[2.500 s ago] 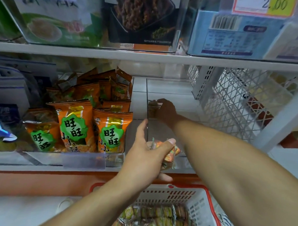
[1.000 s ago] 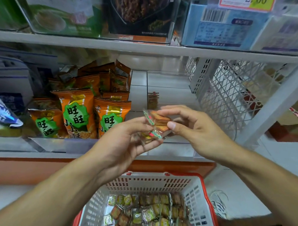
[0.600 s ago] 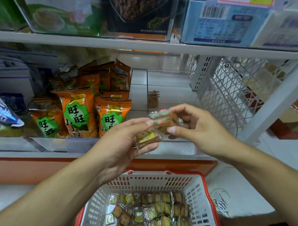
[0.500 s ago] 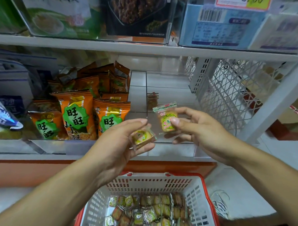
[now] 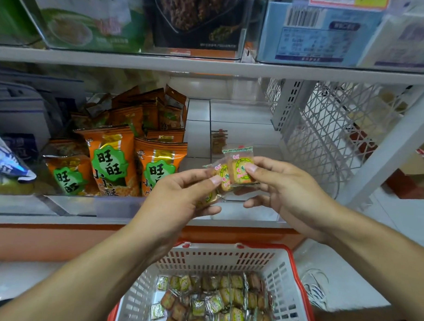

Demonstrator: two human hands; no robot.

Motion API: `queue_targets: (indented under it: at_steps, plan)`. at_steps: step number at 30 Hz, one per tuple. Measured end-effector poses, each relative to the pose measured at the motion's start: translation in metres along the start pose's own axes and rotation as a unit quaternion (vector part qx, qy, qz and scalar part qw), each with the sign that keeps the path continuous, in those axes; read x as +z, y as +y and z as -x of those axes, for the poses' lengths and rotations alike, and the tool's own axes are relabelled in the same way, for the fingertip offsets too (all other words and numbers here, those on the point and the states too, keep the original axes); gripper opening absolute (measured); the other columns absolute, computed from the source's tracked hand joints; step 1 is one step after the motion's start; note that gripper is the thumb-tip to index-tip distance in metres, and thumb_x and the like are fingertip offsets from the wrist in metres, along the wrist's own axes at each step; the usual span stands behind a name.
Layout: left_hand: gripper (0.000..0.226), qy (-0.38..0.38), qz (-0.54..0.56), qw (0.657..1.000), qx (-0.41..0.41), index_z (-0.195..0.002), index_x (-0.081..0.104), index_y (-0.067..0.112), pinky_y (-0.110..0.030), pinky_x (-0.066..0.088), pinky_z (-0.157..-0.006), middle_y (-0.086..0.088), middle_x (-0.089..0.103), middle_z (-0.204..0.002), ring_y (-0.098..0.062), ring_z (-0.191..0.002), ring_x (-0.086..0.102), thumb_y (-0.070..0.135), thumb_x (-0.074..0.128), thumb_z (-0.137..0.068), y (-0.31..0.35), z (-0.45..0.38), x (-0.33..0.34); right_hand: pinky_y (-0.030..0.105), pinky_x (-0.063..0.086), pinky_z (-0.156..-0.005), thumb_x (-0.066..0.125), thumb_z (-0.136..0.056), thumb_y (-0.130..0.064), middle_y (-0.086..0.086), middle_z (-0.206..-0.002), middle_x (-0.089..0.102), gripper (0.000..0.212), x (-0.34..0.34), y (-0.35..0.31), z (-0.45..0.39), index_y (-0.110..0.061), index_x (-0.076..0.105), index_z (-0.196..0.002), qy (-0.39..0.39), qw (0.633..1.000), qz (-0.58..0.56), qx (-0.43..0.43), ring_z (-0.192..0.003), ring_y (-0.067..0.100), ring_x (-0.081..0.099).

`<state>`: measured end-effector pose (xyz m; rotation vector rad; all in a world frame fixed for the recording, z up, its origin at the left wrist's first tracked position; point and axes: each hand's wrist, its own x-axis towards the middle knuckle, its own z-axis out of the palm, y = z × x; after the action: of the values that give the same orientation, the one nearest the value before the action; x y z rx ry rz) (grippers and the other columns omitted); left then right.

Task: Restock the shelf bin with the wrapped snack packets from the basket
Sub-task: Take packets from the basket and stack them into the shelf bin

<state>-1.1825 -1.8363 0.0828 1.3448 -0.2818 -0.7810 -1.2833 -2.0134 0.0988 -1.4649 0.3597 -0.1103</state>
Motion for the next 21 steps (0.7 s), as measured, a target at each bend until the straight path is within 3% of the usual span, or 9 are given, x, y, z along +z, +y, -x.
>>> queue_targets:
  at_steps: [3,6,10,14,17,21]
  plan:
    - [0.015,-0.012,-0.017,1.0,0.013,-0.1,0.082,0.023,-0.025,0.06,-0.068,-0.005,0.078,-0.108,-0.016,-0.095,0.074,0.023,0.07,-0.091,-0.002,0.001,0.001,0.028,0.057,-0.069,0.053,-0.1,-0.006,0.014,-0.114,0.073,0.026,0.002,0.001,0.0,-0.013,0.072,-0.117,-0.027,0.999,-0.02,-0.008,-0.094,0.02,0.068]
    - [0.026,0.009,0.047,0.999,-0.008,-0.1,0.081,0.015,-0.032,0.062,-0.067,-0.012,0.076,-0.113,-0.025,-0.101,0.075,0.01,0.055,-0.102,-0.002,-0.004,0.002,0.027,0.059,-0.073,0.057,-0.093,0.0,0.017,-0.117,0.072,0.032,0.001,-0.001,0.0,-0.008,0.068,-0.122,-0.052,0.998,-0.045,-0.002,-0.092,0.019,0.069]
    - [0.046,0.028,0.122,0.992,-0.024,-0.117,0.07,0.01,-0.039,0.062,-0.07,-0.011,0.07,-0.127,-0.039,-0.115,0.066,-0.01,0.035,-0.095,-0.001,-0.013,0.0,0.027,0.059,-0.072,0.064,-0.083,-0.007,0.015,-0.112,0.073,0.038,-0.008,-0.008,-0.002,-0.005,0.067,-0.121,-0.04,0.997,-0.066,0.011,-0.085,0.019,0.07]
    - [0.055,0.031,0.111,0.993,0.023,-0.119,0.071,0.015,-0.036,0.062,-0.079,-0.003,0.074,-0.121,-0.028,-0.112,0.071,-0.017,0.036,-0.091,-0.003,-0.01,0.0,0.03,0.06,-0.071,0.066,-0.08,-0.008,0.016,-0.111,0.073,0.044,-0.007,-0.009,0.001,-0.003,0.064,-0.123,-0.046,0.993,-0.105,0.042,-0.084,0.021,0.073]
    - [0.057,0.045,0.066,0.994,0.08,-0.12,0.07,0.022,-0.029,0.057,-0.083,0.009,0.074,-0.122,-0.012,-0.119,0.067,-0.016,0.037,-0.094,-0.007,-0.008,0.003,0.036,0.061,-0.075,0.066,-0.078,-0.009,0.021,-0.114,0.073,0.045,0.007,0.0,0.003,-0.002,0.063,-0.123,-0.031,0.982,-0.163,0.092,-0.099,0.028,0.073]
    - [0.046,0.054,0.058,0.988,0.134,-0.116,0.072,0.024,-0.029,0.052,-0.092,0.005,0.074,-0.121,-0.016,-0.118,0.067,-0.006,0.039,-0.102,-0.01,-0.004,0.012,0.043,0.06,-0.089,0.06,-0.092,-0.008,0.021,-0.125,0.069,0.038,0.024,0.01,0.005,-0.001,0.061,-0.13,-0.02,0.976,-0.189,0.11,-0.122,0.034,0.063]
